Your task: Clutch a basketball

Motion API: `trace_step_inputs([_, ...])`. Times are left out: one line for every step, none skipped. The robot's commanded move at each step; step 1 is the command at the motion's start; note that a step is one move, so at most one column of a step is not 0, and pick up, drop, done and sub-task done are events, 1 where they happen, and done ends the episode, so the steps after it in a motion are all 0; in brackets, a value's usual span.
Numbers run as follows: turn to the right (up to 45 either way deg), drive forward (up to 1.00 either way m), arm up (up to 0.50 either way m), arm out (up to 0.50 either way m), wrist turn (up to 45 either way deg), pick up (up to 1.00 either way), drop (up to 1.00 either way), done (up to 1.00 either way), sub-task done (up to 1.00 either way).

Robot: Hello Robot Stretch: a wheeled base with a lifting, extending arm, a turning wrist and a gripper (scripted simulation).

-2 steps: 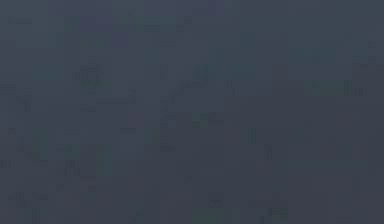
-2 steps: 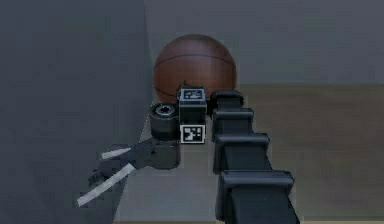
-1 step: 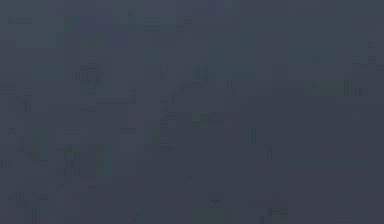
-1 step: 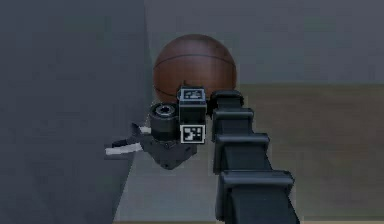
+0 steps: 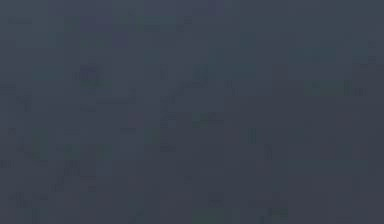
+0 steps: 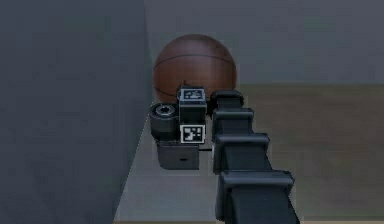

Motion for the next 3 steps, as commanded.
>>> trace_step_inputs([0.0,0.00,0.00,0.00,6.0,0.00,0.00,0.00,0.00])
trace_step_inputs([0.0,0.00,0.00,0.00,0.0,1.00,0.00,0.00,0.00])
trace_step_inputs([0.0,0.00,0.00,0.00,0.0,0.00,0.00,1.00,0.00])
